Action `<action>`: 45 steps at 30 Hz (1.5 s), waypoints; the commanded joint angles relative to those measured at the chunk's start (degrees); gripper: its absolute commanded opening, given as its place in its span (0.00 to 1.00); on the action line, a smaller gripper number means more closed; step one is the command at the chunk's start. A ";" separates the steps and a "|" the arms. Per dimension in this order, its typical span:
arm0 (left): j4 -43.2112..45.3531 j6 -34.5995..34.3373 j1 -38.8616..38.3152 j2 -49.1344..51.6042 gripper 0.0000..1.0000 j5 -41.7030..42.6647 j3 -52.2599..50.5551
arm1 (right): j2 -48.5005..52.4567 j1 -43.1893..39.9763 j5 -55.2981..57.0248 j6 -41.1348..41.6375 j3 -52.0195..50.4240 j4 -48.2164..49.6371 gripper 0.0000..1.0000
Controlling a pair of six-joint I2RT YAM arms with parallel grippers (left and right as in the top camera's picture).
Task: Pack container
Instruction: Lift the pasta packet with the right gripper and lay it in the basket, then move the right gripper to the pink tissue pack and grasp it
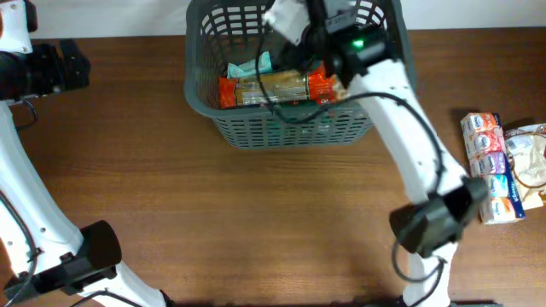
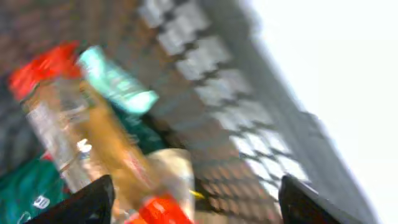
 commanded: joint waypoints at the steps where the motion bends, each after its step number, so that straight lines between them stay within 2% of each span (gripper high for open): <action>1: -0.04 -0.50 0.31 -1.51 0.99 0.85 -0.17 | -11.37 -3.48 9.01 10.36 3.52 -0.85 0.86; 7: -0.04 -0.50 0.31 -1.51 0.99 0.85 -0.17 | -17.97 -14.01 11.96 10.27 3.52 -4.81 0.87; 13: -0.04 -0.50 0.31 -1.51 0.99 0.85 -0.17 | -18.99 -31.41 10.97 11.78 2.78 -7.08 0.91; 15: -0.04 -0.50 0.31 -1.51 0.99 0.85 -0.17 | -18.97 -39.58 5.53 11.78 -0.59 -7.08 0.92; 16: -0.04 -0.50 0.31 -1.51 0.99 0.85 -0.17 | -18.51 -46.40 -0.37 11.78 -6.01 -7.48 0.95; 17: -0.04 -0.50 0.31 -1.51 0.99 0.85 -0.17 | -17.99 -50.05 -2.93 11.74 -10.62 -7.34 0.98; 19: -0.04 -0.50 0.31 -1.51 0.99 0.85 -0.17 | -16.98 -53.66 -5.68 10.29 -18.01 -5.46 0.99; 21: -0.04 -0.50 0.31 -1.51 0.99 0.85 -0.17 | -16.33 -55.45 -6.34 6.51 -24.79 -1.66 0.99; 24: -0.04 -0.50 0.31 -1.51 0.99 0.85 -0.17 | -15.39 -57.05 -6.34 4.98 -36.04 6.27 0.99; 28: -0.04 -0.50 0.31 -1.51 0.99 0.85 -0.17 | -14.75 -57.09 -6.62 5.03 -44.28 12.85 0.99; 31: -0.04 -0.50 0.31 -1.51 0.99 0.85 -0.17 | -13.60 -56.74 -6.99 5.05 -49.03 13.86 0.99; 33: -0.04 -0.50 0.31 -1.51 0.99 0.85 -0.17 | -12.92 -56.83 -6.69 5.07 -51.60 14.32 0.99; 35: -0.04 -0.50 0.31 -1.51 0.99 0.85 -0.17 | -12.09 -56.76 -6.71 6.80 -54.18 14.71 0.92; 39: -0.04 -0.50 0.31 -1.51 0.99 0.85 -0.17 | -11.10 -56.83 -4.68 9.88 -57.02 14.71 0.90; 42: -0.04 -0.50 0.31 -1.51 0.99 0.85 -0.17 | -10.38 -57.00 -1.36 9.88 -57.40 14.73 0.90; 45: -0.04 -0.50 0.31 -1.51 0.99 0.85 -0.17 | -8.94 -56.98 -1.33 13.40 -57.46 14.64 0.85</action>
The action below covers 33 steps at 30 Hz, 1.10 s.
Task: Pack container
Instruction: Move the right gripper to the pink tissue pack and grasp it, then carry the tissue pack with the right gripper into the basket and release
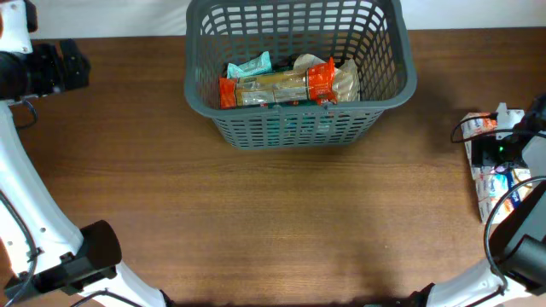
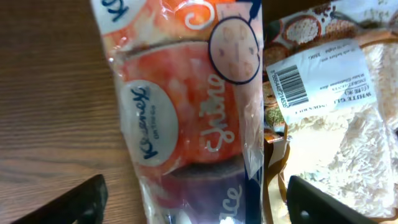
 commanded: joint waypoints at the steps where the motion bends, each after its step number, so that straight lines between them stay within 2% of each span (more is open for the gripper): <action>1: -0.02 -0.50 0.31 -1.51 0.99 0.85 -0.17 | 2.56 -0.17 1.66 5.35 -0.61 0.11 0.82; 4: -0.02 -0.50 0.31 -1.51 0.99 0.85 -0.17 | 4.04 -0.17 1.64 8.31 -0.83 -0.22 0.74; 6: -0.02 -0.50 0.31 -1.51 0.99 0.85 -0.17 | 4.76 -0.17 1.66 8.55 -0.83 -0.39 0.72; 8: -0.02 -0.50 0.31 -1.51 0.99 0.85 -0.17 | 4.98 -0.17 1.64 8.74 -0.87 -0.52 0.66; 9: -0.02 -0.50 0.31 -1.51 0.99 0.85 -0.17 | 4.96 -0.17 1.62 8.74 -0.87 -0.52 0.60; 12: -0.02 -0.50 0.31 -1.51 0.99 0.85 -0.17 | 4.66 -0.07 1.64 9.27 -0.46 -1.66 0.07; 13: -0.02 -0.50 0.31 -1.51 0.99 0.85 -0.17 | 4.39 -0.07 1.64 10.38 -0.13 -1.79 0.04; 17: -0.02 -0.50 0.31 -1.51 0.99 0.85 -0.17 | 0.66 -0.07 -0.68 16.61 6.29 -3.93 0.04; 20: -0.04 -0.50 0.31 -1.51 0.99 0.85 -0.17 | -3.45 0.02 -10.19 17.27 18.93 -9.92 0.04; 22: -0.02 -0.50 0.31 -1.51 0.99 0.85 -0.17 | -5.44 0.24 -15.13 21.66 29.79 -15.82 0.04; 25: -0.02 -0.50 0.31 -1.51 0.99 0.85 -0.17 | -6.99 1.77 -21.49 23.08 43.74 -22.88 0.04; 26: -0.02 -0.50 0.31 -1.51 0.99 0.85 -0.17 | -7.43 3.96 -23.61 23.06 51.45 -26.84 0.04; 28: -0.02 -0.50 0.31 -1.51 0.99 0.85 -0.17 | -7.76 7.61 -24.15 22.97 58.84 -30.58 0.04; 33: -0.04 -0.50 0.31 -1.51 0.99 0.85 -0.17 | -7.96 23.93 -24.13 10.21 70.99 -36.41 0.04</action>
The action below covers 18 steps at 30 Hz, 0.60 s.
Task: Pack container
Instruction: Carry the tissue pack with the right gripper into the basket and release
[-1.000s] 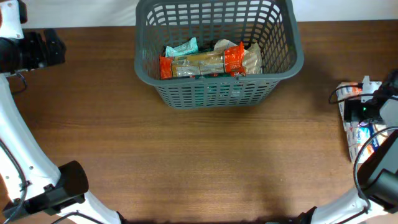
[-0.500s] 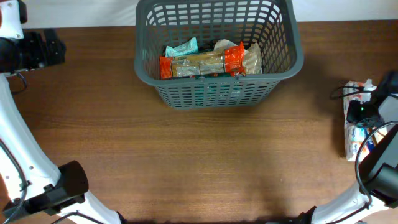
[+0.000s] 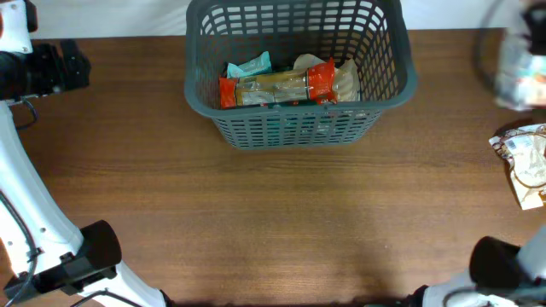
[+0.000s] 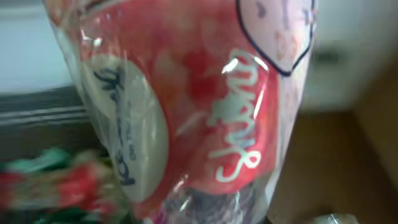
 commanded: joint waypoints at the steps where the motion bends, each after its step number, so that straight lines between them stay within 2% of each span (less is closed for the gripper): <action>1: -0.02 -0.50 0.31 -1.51 0.99 0.85 -0.17 | -0.44 13.14 -2.89 -11.91 4.94 -1.49 0.04; 5: -0.02 -0.50 0.31 -1.51 0.99 0.85 -0.17 | 1.14 27.10 0.74 -25.11 4.76 -0.83 0.04; 9: -0.02 -0.50 0.31 -1.51 0.99 0.85 -0.17 | 5.84 35.23 9.90 -37.53 4.76 2.05 0.04; 11: -0.02 -0.50 0.31 -1.51 0.99 0.85 -0.17 | 8.94 36.65 10.43 -41.11 4.76 4.37 0.04; 14: -0.02 -0.50 0.31 -1.51 0.99 0.85 -0.17 | 15.89 36.85 10.43 -41.62 4.76 9.57 0.04; 18: -0.02 -0.50 0.31 -1.51 0.99 0.85 -0.17 | 24.46 36.98 9.44 -39.56 4.76 11.04 0.04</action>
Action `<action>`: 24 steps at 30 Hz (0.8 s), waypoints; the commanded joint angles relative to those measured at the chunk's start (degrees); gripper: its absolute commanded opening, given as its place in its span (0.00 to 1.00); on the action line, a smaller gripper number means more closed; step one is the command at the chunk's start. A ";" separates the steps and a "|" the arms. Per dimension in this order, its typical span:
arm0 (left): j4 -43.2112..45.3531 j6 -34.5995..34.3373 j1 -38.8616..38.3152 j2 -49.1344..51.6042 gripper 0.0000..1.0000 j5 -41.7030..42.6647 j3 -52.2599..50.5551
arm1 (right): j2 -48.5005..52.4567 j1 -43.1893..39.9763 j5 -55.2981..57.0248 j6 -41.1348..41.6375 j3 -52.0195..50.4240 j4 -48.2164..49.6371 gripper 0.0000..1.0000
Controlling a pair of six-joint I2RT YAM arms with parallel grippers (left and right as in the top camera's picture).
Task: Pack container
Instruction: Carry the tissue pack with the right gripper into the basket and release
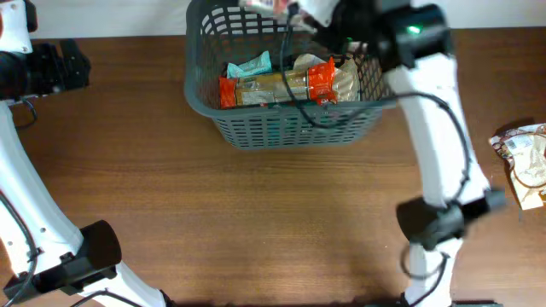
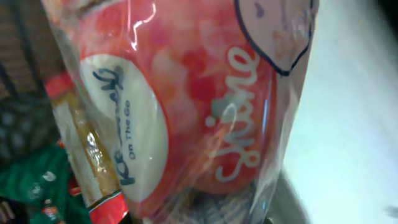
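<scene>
My right gripper [image 1: 297, 14] hangs over the back rim of the grey basket [image 1: 198, 95], shut on a pack of pocket tissues [image 2: 186, 106] in red and white wrap. The pack fills the right wrist view and hides the fingers. In the overhead view the tissue pack [image 1: 266, 5] is only a blur at the top edge. Inside the basket lie a long clear packet with red ends [image 1: 273, 85], a teal packet [image 1: 249, 66] and something green [image 2: 31, 180]. My left gripper [image 1: 51, 68] rests at the far left of the table, its jaws too dark to read.
A clear bag of white grain [image 1: 525, 162] lies at the table's right edge. The right arm's white links [image 1: 435, 128] reach from the front edge across to the basket. Brown tabletop [image 1: 256, 222] stretches in front of the basket.
My right gripper was at the far right, near the top edge, with the tissue pack; it is now over the basket's back rim, still holding the pack. The left arm has not moved.
First my right gripper was over the basket, above the long packet. Then it was at the right edge, over the tissue pack beside the grain bag. Later the pack was gone from the table and in my grip, and now it hangs over the basket.
</scene>
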 commanded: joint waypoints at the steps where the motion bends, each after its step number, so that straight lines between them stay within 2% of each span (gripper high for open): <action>1: -0.04 -0.50 0.31 -1.51 0.99 0.85 -0.17 | 5.35 0.39 -0.66 3.04 0.83 1.38 0.04; 11: -0.04 -0.50 0.31 -1.51 0.99 0.85 -0.17 | 13.57 3.13 -1.07 4.85 0.81 2.43 0.05; 12: -0.07 -0.50 0.31 -1.51 0.99 0.85 -0.17 | 13.57 3.13 -1.07 5.51 0.81 2.45 0.17; 13: -0.04 -0.50 0.31 -1.51 0.99 0.85 -0.17 | 13.57 3.13 -1.07 5.55 0.83 2.47 0.43; 14: -0.04 -0.50 0.31 -1.51 0.99 0.85 -0.17 | 13.53 3.13 -0.94 5.57 0.87 2.64 0.50; 20: -0.04 -0.50 0.31 -1.51 0.99 0.85 -0.17 | 9.57 3.13 3.50 8.13 3.15 -2.54 0.50; 24: -0.04 -0.50 0.31 -1.51 0.99 0.85 -0.17 | 0.28 2.10 14.45 19.23 6.62 -4.52 0.59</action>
